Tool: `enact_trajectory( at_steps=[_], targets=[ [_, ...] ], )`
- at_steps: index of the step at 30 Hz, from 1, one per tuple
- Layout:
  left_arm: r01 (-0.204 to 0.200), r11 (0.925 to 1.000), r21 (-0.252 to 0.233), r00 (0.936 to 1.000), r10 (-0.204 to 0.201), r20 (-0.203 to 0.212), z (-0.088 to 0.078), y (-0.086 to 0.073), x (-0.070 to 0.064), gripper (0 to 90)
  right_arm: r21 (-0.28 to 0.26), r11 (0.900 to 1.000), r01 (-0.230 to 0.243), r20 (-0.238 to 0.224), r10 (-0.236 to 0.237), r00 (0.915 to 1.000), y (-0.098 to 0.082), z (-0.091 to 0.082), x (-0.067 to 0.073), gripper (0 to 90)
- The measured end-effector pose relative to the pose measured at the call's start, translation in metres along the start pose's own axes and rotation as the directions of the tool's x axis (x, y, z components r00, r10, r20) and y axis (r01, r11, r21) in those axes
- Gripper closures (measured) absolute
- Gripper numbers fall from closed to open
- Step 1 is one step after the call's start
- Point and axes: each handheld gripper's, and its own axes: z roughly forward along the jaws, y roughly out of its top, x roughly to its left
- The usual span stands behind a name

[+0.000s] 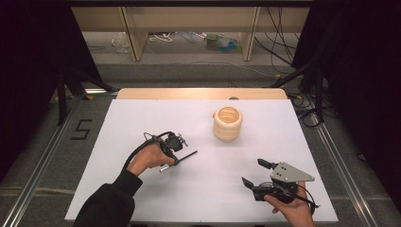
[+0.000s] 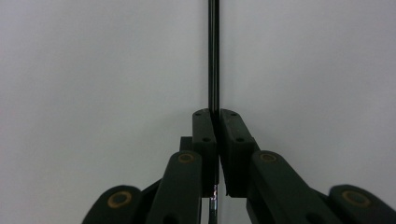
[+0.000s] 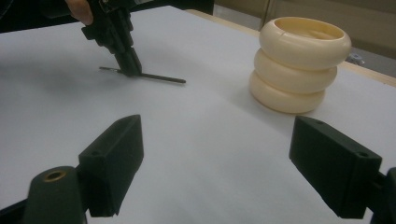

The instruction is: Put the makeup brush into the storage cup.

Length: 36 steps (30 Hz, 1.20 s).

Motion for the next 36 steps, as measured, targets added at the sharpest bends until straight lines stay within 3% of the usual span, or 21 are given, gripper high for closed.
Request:
enact_trajectory(
  at_steps=[1,12,13,16,19,22,23,26,28,32,34,36],
  targets=[
    [0.012,0.9998,-0.018,0.9999,-0.012,0.002,-0.001,0.001,-0.002,85.2,-0.001,1.0,0.003,0.0,-0.003,1.0,0.0,0.0,0.0,18.7],
    [-0.067,0.9971,-0.035,0.9973,0.068,0.027,-0.014,0.009,-0.018,85.2,-0.003,1.0,0.012,-0.006,-0.012,0.9999,0.001,0.0,0.002,18.7],
    [-0.053,0.9974,-0.049,0.998,0.055,0.03,-0.013,0.01,-0.021,85.2,-0.006,1.0,0.015,-0.005,-0.015,0.9999,0.001,0.001,0.002,18.7],
    [-0.07,0.9964,-0.048,0.9968,0.071,0.037,-0.016,0.011,-0.025,85.2,-0.002,1.0,0.011,-0.013,-0.011,0.9999,0.002,0.001,0.003,18.7],
    [-0.114,0.9927,-0.037,0.9927,0.116,0.035,-0.019,0.014,-0.029,85.2,-0.008,1.0,0.015,-0.01,-0.015,0.9998,0.002,0.001,0.004,18.8],
    [-0.108,0.9927,-0.054,0.9932,0.11,0.039,-0.021,0.015,-0.033,85.2,-0.009,1.0,0.016,-0.012,-0.016,0.9998,0.002,0.002,0.005,18.8],
    [-0.135,0.9898,-0.047,0.9898,0.137,0.041,-0.024,0.017,-0.035,85.2,-0.01,1.0,0.015,-0.015,-0.015,0.9998,0.003,0.002,0.005,18.8],
    [-0.144,0.9881,-0.055,0.9881,0.146,0.048,-0.024,0.018,-0.038,85.2,-0.003,1.0,0.019,-0.015,-0.019,0.9997,0.003,0.002,0.006,19.1],
    [-0.126,0.9904,-0.057,0.9897,0.13,0.061,-0.024,0.018,-0.044,85.2,-0.008,0.999,0.038,-0.021,-0.038,0.9991,0.004,0.003,0.007,19.5],
    [-0.171,0.9834,-0.062,0.9812,0.176,0.08,-0.025,0.023,-0.05,85.2,-0.013,0.998,0.067,-0.025,-0.067,0.9974,0.006,0.006,0.011,19.6],
    [-0.165,0.9843,-0.063,0.9797,0.171,0.105,-0.025,0.024,-0.059,85.2,0.0,0.996,0.094,-0.029,-0.094,0.9952,0.007,0.007,0.013,19.6],
    [-0.171,0.983,-0.067,0.9785,0.177,0.105,-0.025,0.025,-0.061,85.2,-0.001,0.992,0.123,-0.031,-0.123,0.9919,0.008,0.009,0.016,19.7]
  ],
)
